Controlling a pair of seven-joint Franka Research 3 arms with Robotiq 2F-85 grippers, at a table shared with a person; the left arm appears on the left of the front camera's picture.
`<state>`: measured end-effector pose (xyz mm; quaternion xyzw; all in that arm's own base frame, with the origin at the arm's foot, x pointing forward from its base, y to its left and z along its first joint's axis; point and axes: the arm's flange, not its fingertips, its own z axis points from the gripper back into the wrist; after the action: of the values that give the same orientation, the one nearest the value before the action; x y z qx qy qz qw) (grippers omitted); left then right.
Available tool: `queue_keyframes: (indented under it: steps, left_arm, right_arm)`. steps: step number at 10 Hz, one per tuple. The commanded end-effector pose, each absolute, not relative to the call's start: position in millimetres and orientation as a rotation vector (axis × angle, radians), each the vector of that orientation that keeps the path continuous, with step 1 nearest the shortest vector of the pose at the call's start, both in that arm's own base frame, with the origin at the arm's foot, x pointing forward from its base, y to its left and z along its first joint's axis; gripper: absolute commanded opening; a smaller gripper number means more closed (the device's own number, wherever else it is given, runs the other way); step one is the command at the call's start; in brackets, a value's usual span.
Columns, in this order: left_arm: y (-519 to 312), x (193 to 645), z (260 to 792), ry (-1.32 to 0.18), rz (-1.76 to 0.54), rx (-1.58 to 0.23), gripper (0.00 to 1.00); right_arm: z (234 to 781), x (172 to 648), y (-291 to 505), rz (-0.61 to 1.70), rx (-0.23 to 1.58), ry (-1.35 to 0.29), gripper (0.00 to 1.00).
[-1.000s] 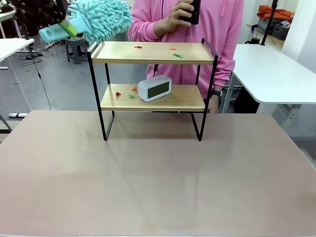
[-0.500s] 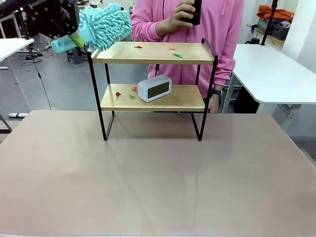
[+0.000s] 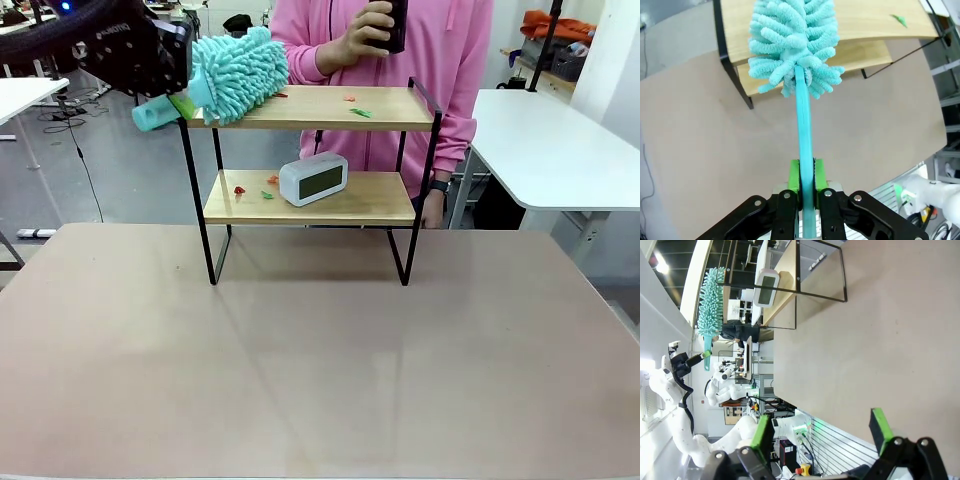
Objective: Clean the shelf.
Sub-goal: Clean the specific tier of the Shelf with the Duster once objects are removed.
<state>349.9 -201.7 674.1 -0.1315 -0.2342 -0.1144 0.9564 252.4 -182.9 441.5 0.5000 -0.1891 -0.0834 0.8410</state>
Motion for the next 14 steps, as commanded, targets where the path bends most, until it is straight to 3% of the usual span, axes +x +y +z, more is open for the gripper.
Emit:
queue_keyframes:
  steps: [1, 10, 14]
  left_arm:
    - [-213, 352, 674, -0.478, -0.234, -0.245, 0.13]
    - [-263, 371, 677, -0.391, -0.456, -0.28, 0.13]
    - [-245, 369, 687, -0.262, -0.61, -0.364, 0.13]
  right_arm:
    - [442, 255, -182, -0.159, 1.075, -0.432, 1.0]
    - [442, 255, -182, -0.159, 1.075, -0.432, 1.0]
    - [442, 255, -182, -0.159, 1.075, -0.432, 1.0]
